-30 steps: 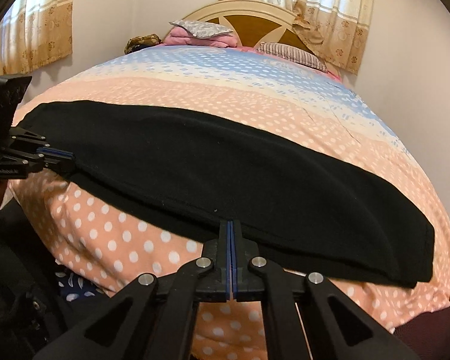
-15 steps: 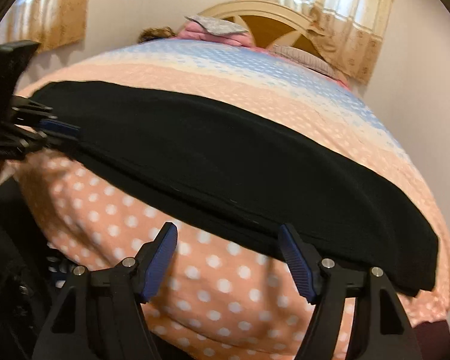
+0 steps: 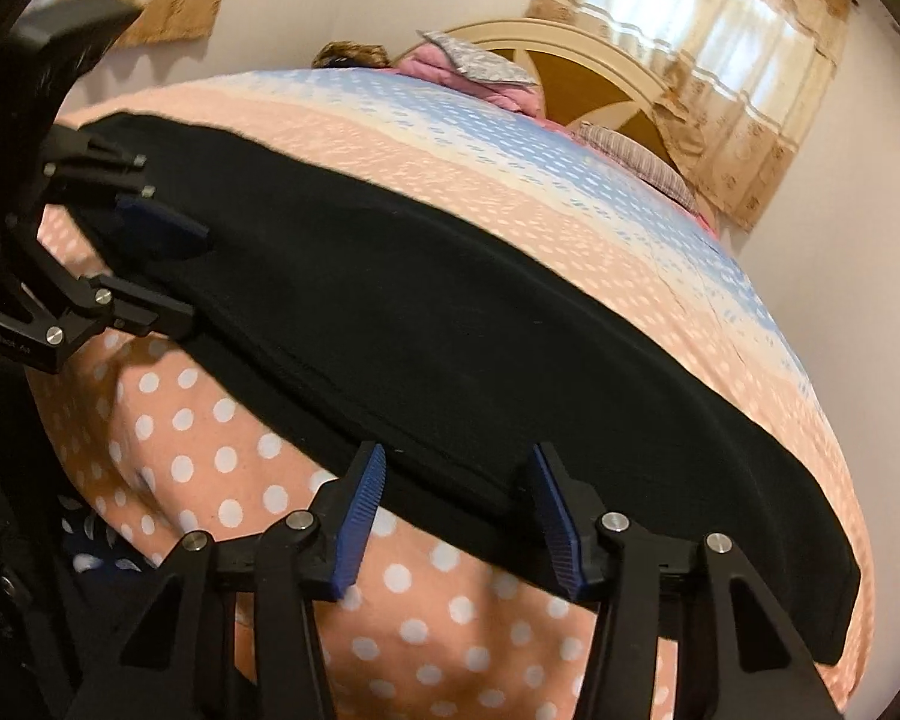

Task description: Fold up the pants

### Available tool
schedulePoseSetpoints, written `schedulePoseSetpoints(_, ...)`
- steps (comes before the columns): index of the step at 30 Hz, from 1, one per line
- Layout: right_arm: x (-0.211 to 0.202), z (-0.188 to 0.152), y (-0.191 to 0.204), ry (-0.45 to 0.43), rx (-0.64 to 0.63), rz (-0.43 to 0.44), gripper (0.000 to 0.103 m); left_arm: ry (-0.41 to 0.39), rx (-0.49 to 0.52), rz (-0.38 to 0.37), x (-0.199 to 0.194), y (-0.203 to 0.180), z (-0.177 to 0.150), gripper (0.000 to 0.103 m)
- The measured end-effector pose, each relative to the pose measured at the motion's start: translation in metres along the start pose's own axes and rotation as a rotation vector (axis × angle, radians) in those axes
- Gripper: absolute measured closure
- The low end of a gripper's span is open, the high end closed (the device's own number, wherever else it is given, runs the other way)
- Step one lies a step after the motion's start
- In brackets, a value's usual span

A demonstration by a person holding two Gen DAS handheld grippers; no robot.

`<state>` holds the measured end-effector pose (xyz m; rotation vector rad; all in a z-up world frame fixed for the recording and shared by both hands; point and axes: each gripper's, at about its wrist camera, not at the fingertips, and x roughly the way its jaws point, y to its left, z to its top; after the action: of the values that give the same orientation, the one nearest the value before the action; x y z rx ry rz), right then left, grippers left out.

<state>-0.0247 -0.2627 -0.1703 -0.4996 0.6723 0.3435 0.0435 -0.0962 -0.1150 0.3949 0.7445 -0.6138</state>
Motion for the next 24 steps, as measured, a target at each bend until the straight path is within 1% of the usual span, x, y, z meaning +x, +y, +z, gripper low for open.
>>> schedulePoseSetpoints(2, -0.001, 0.001, 0.005, -0.013, -0.024, -0.006, 0.063, -0.003, 0.006, 0.007, 0.001, -0.001, 0.001, 0.051)
schedulePoseSetpoints(3, 0.0, 0.001, 0.007, -0.019, -0.033, -0.01, 0.073, -0.001, 0.001, 0.005, 0.002, 0.0, 0.001, 0.052)
schedulePoseSetpoints(4, 0.0, 0.002, 0.009, -0.023, -0.038, -0.012, 0.087, -0.002, -0.016, -0.001, 0.002, 0.003, 0.002, 0.053)
schedulePoseSetpoints(5, 0.002, 0.003, 0.009, -0.021, -0.035, -0.006, 0.092, -0.002, -0.034, -0.005, 0.002, 0.005, 0.004, 0.059)
schedulePoseSetpoints(6, 0.002, 0.003, 0.009, -0.019, -0.025, 0.002, 0.097, -0.001, -0.044, -0.003, 0.002, 0.008, 0.004, 0.068)
schedulePoseSetpoints(7, 0.001, 0.004, 0.008, -0.022, -0.016, 0.01, 0.1, -0.002, -0.059, 0.0, 0.0, 0.012, 0.005, 0.074)
schedulePoseSetpoints(8, -0.002, 0.005, 0.007, -0.027, -0.011, 0.002, 0.1, -0.005, -0.071, -0.01, -0.001, 0.014, 0.006, 0.088)
schedulePoseSetpoints(9, -0.005, 0.005, 0.006, -0.035, -0.004, 0.001, 0.101, -0.007, -0.088, -0.034, -0.003, 0.017, 0.007, 0.093)
schedulePoseSetpoints(10, -0.01, 0.005, 0.004, -0.046, 0.007, 0.004, 0.101, -0.011, -0.098, -0.048, -0.005, 0.018, 0.008, 0.093)
schedulePoseSetpoints(12, -0.019, 0.007, 0.002, -0.06, 0.021, 0.004, 0.101, -0.019, -0.085, -0.061, -0.011, 0.015, 0.007, 0.097)
schedulePoseSetpoints(15, -0.028, 0.006, 0.006, -0.063, 0.016, 0.004, 0.101, -0.027, -0.076, -0.077, -0.018, 0.01, 0.004, 0.097)
schedulePoseSetpoints(16, -0.029, 0.004, 0.008, -0.051, 0.009, 0.011, 0.101, -0.027, -0.075, -0.082, -0.02, 0.009, 0.002, 0.097)
schedulePoseSetpoints(18, -0.024, 0.001, 0.011, -0.041, -0.008, 0.004, 0.101, -0.018, -0.068, -0.089, -0.019, 0.007, -0.003, 0.097)
schedulePoseSetpoints(20, -0.012, -0.004, 0.014, -0.006, -0.009, 0.015, 0.101, 0.003, -0.062, -0.091, -0.011, 0.008, -0.004, 0.097)
schedulePoseSetpoints(21, -0.004, -0.007, 0.015, 0.01, -0.012, 0.013, 0.101, 0.014, -0.058, -0.086, -0.006, 0.008, -0.004, 0.096)
schedulePoseSetpoints(23, -0.002, -0.007, 0.013, -0.022, 0.0, 0.006, 0.1, 0.005, -0.058, -0.073, -0.004, 0.009, -0.004, 0.089)
schedulePoseSetpoints(24, -0.001, -0.007, 0.011, -0.019, 0.012, 0.017, 0.099, 0.003, -0.059, -0.071, -0.003, 0.01, -0.003, 0.089)
